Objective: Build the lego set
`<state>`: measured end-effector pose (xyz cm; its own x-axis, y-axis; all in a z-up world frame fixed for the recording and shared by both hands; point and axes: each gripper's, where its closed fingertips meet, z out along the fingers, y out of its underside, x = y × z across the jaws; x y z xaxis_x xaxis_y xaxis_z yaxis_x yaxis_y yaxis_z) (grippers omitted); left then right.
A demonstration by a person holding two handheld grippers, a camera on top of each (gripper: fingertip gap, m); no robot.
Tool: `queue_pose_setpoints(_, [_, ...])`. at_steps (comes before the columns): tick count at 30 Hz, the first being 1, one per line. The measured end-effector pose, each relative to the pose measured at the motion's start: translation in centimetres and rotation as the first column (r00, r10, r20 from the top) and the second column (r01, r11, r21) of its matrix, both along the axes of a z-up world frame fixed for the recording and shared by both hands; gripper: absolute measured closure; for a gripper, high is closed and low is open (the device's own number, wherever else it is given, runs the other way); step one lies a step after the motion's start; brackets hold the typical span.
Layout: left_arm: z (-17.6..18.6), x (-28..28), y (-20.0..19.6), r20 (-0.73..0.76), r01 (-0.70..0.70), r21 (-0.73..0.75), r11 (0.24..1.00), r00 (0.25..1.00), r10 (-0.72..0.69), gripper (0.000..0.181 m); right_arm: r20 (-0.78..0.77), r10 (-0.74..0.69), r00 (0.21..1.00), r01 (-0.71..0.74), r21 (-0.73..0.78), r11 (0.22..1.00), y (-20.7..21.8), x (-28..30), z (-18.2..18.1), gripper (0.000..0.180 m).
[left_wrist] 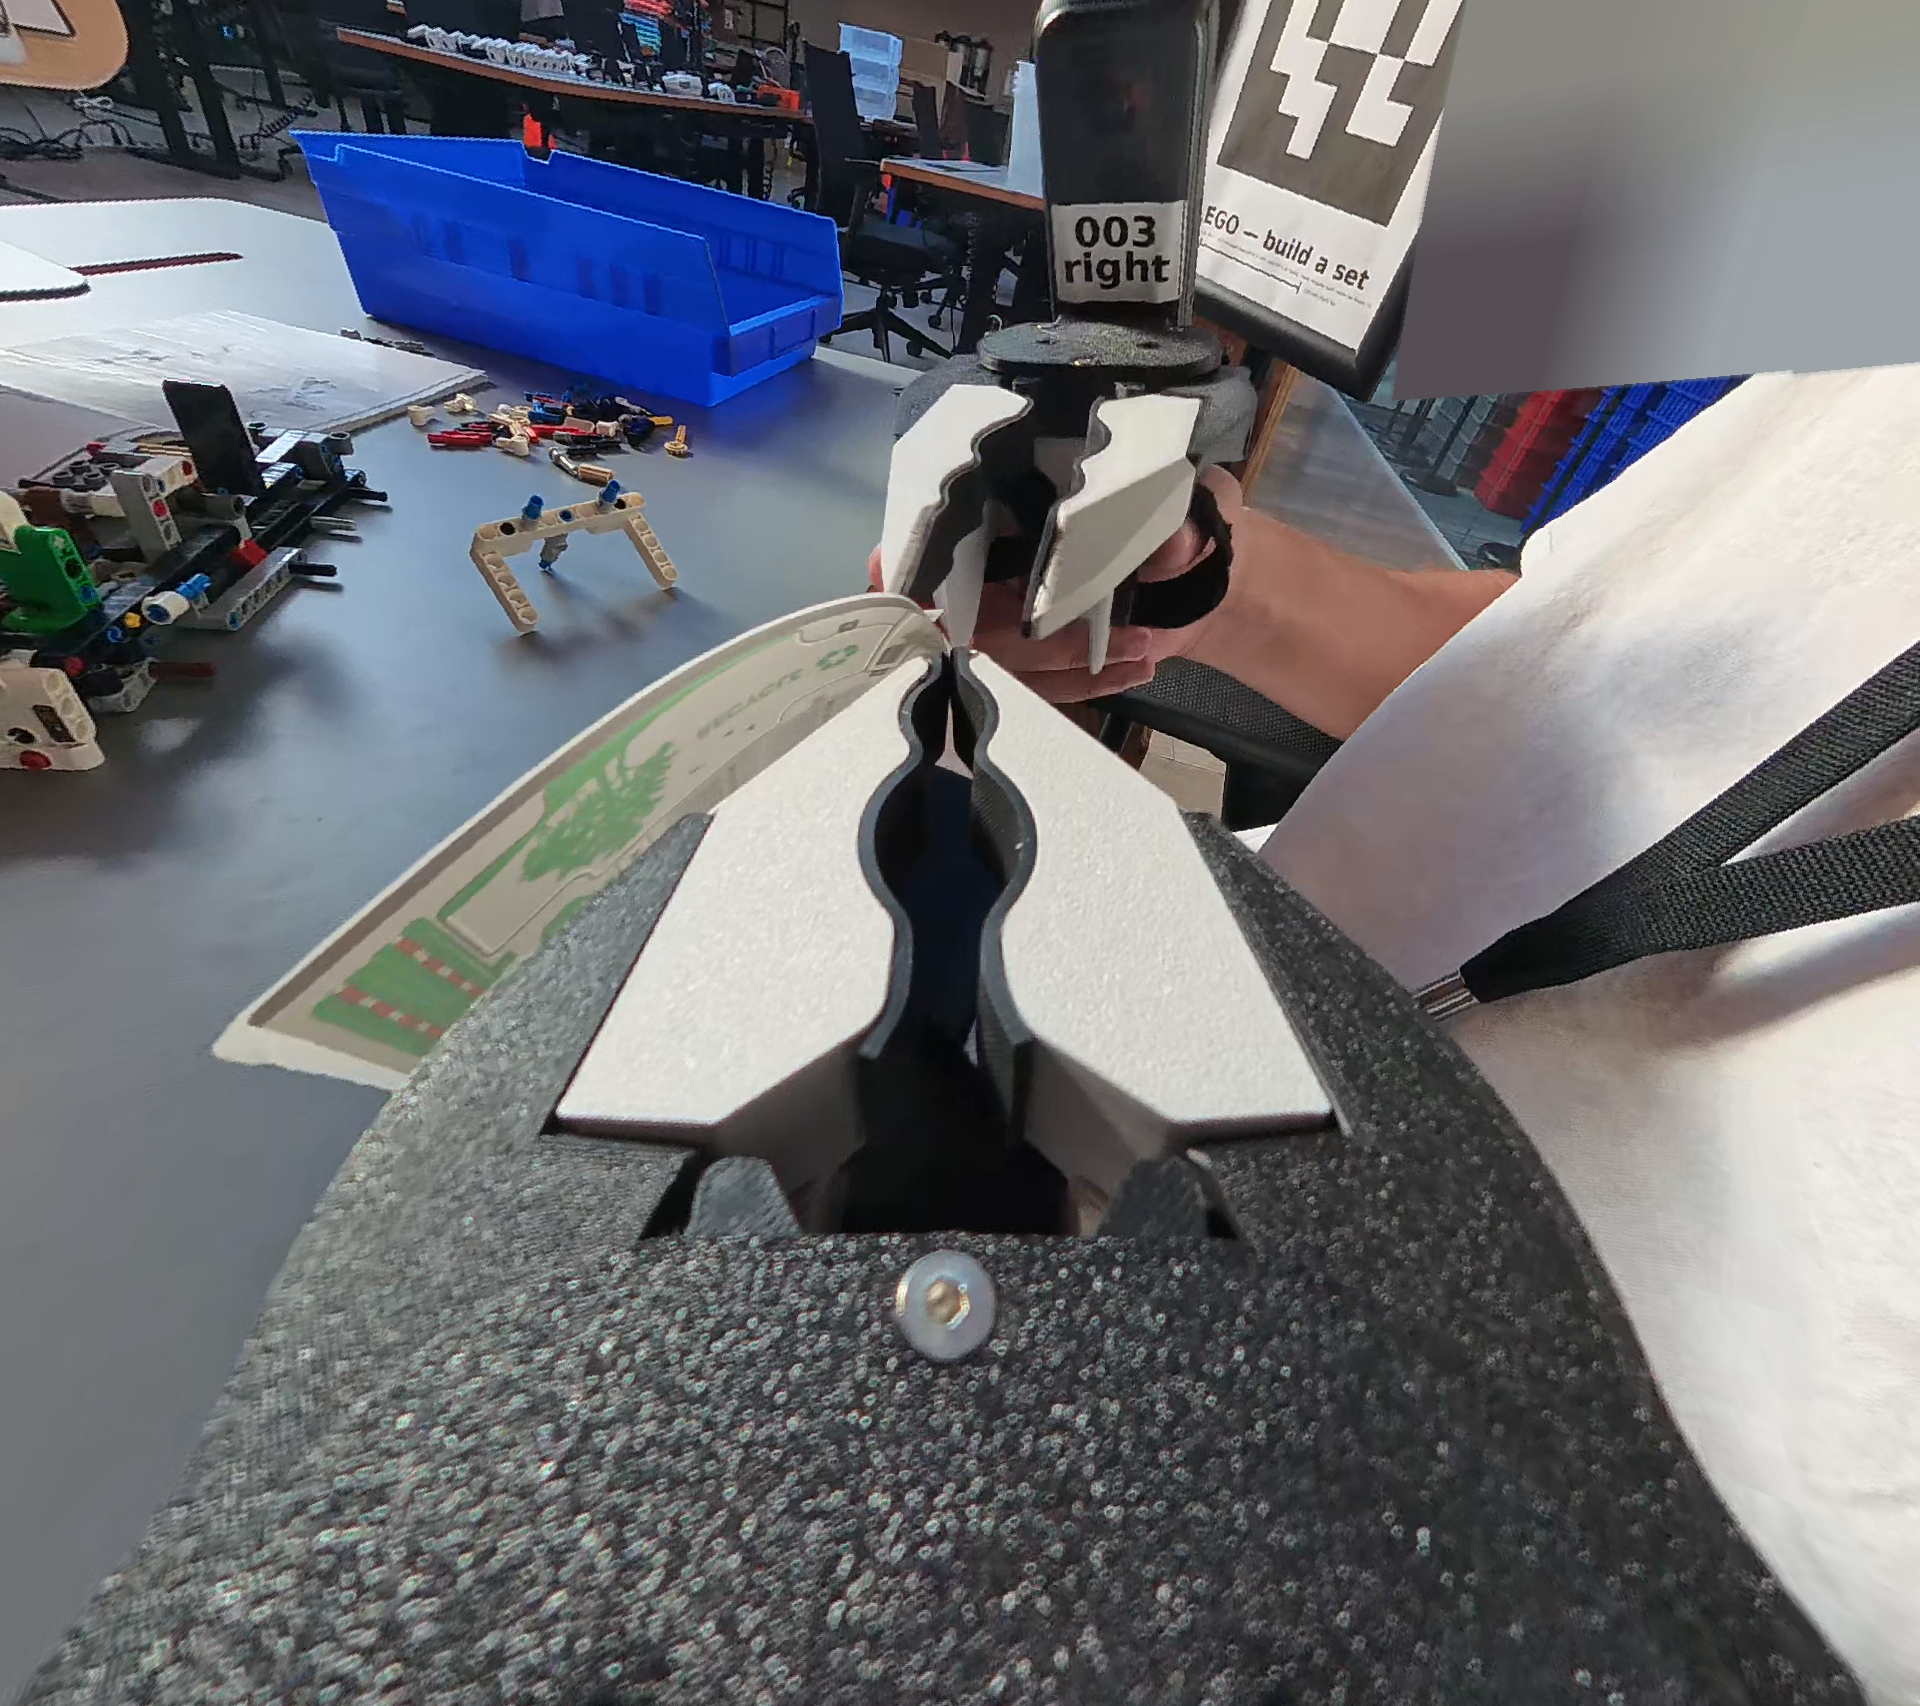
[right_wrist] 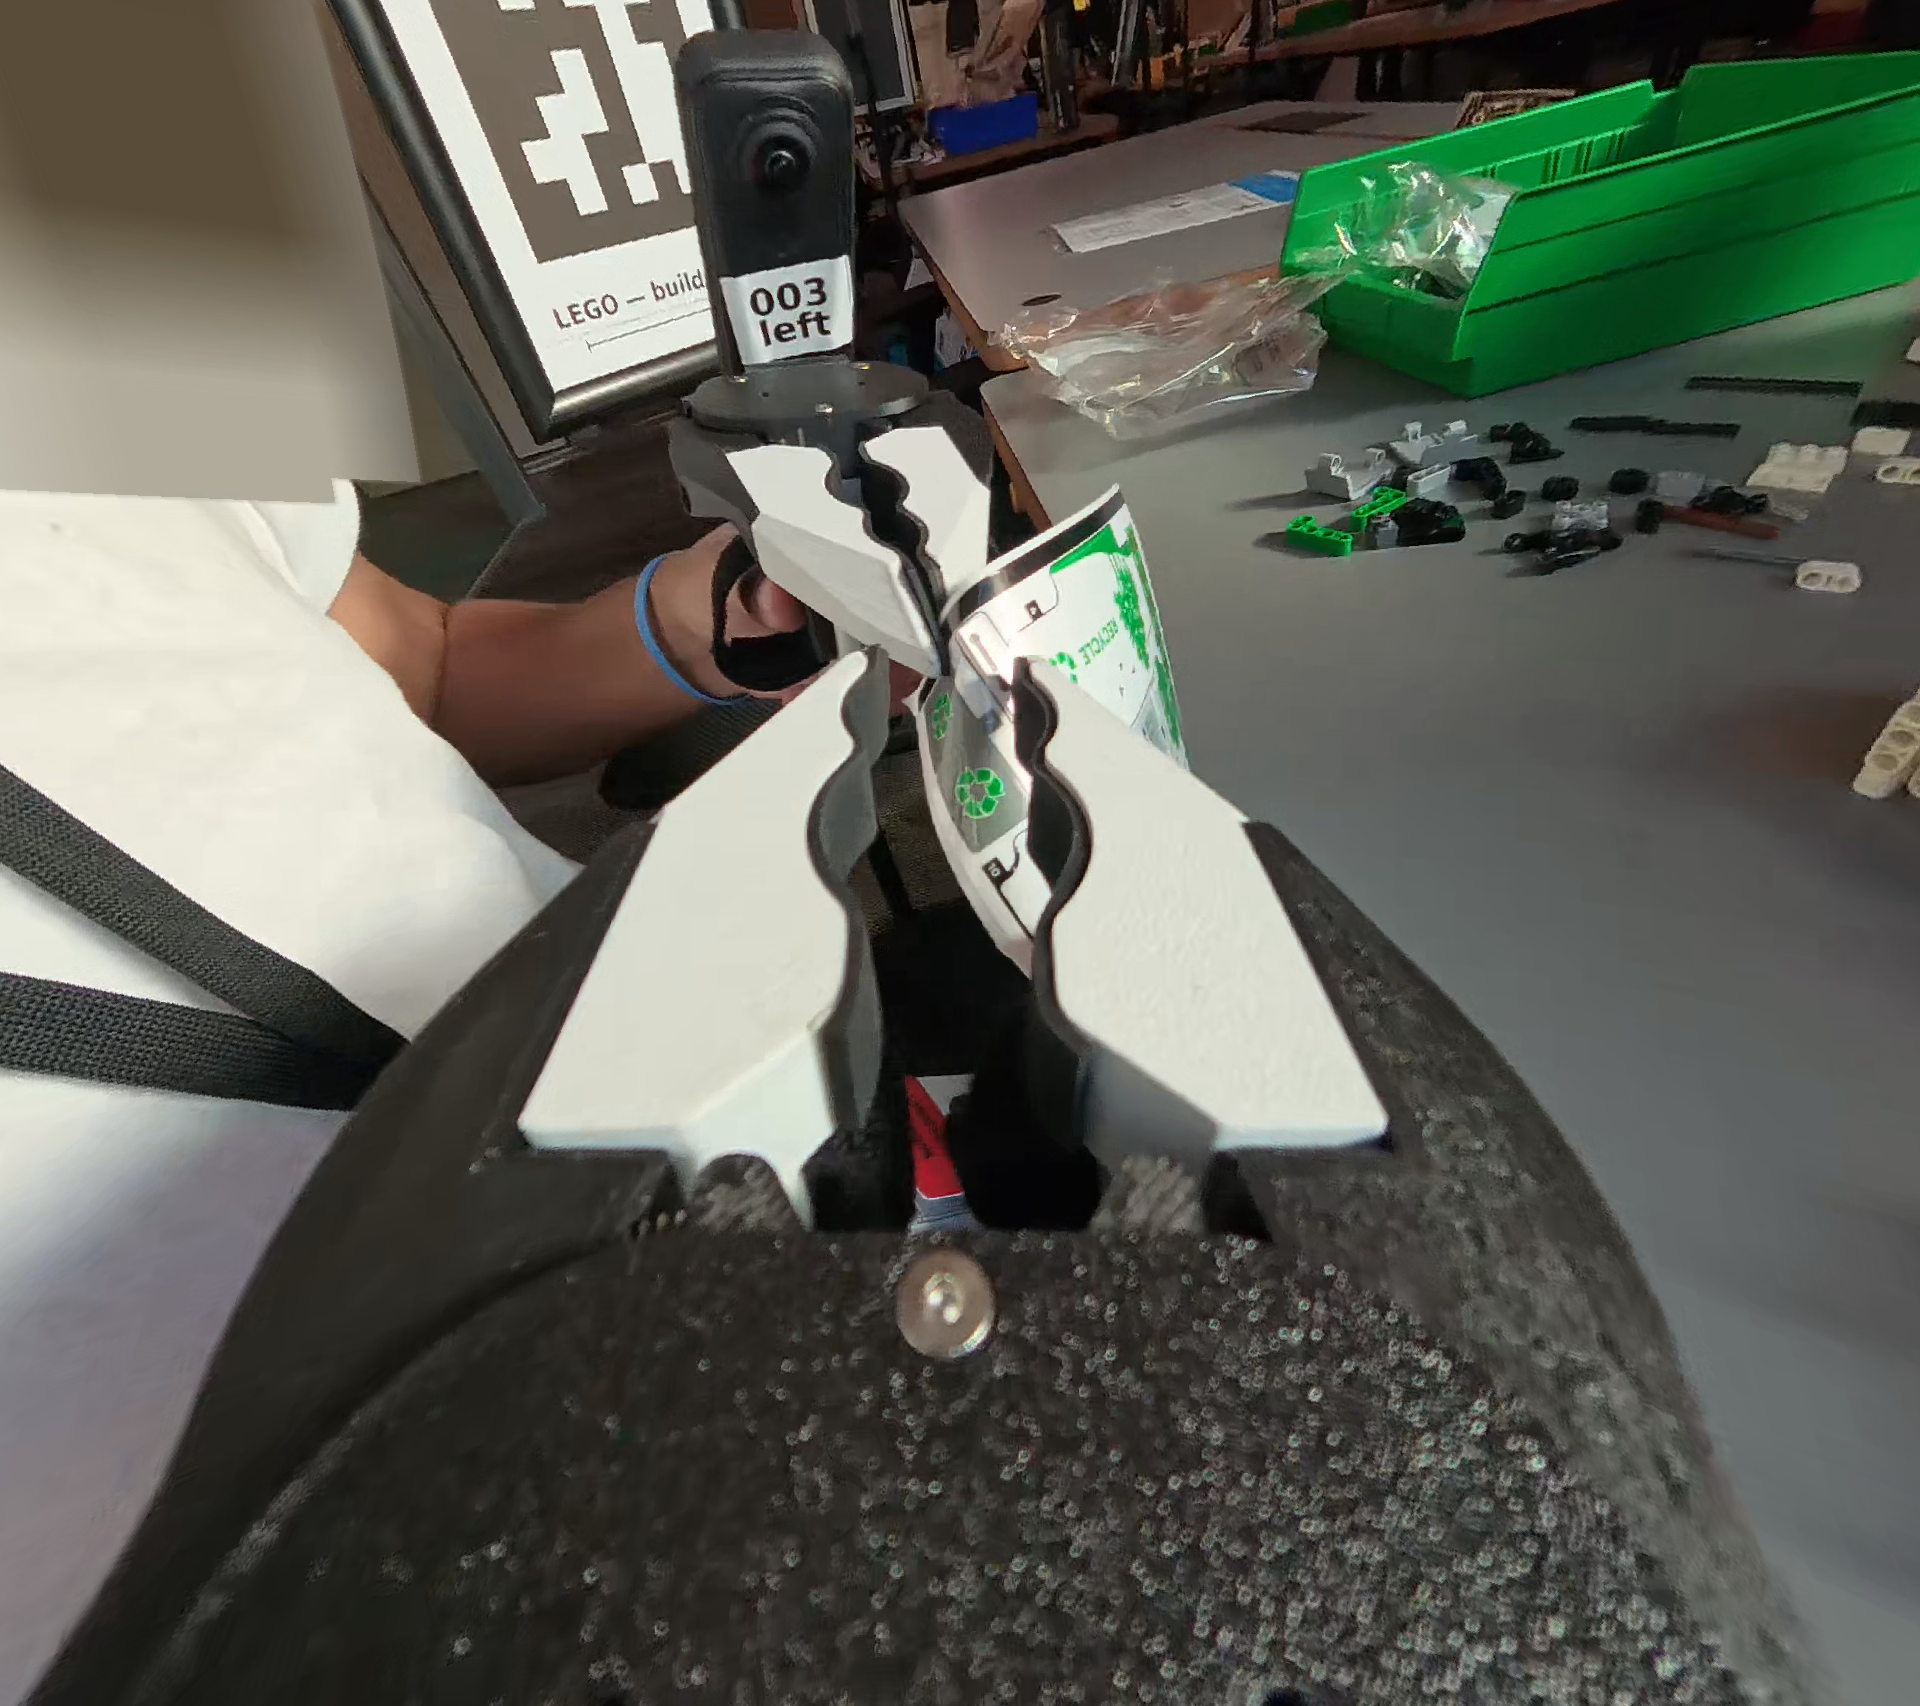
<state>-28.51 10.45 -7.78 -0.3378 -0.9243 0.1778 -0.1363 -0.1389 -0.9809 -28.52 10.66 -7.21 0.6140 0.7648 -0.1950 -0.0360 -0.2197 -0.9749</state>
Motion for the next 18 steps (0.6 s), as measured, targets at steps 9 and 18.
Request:
queue_pose_setpoints(9, [-0.1,0.3,-1.1,0.002,0.031,0.008,0.999,1.0,-0.031,0.181,-0.043,0.048,0.998,-0.05,-0.044,0.998,-0.4,-0.3,-0.2,0.169])
queue_pose_setpoints(18, [-0.1,0.5,-1.2,-0.006,0.024,0.026,0.999,1.0,-0.024,0.181,-0.063,0.046,0.997,-0.048,-0.044,0.998,-0.3,0.2,-0.3,0.176])
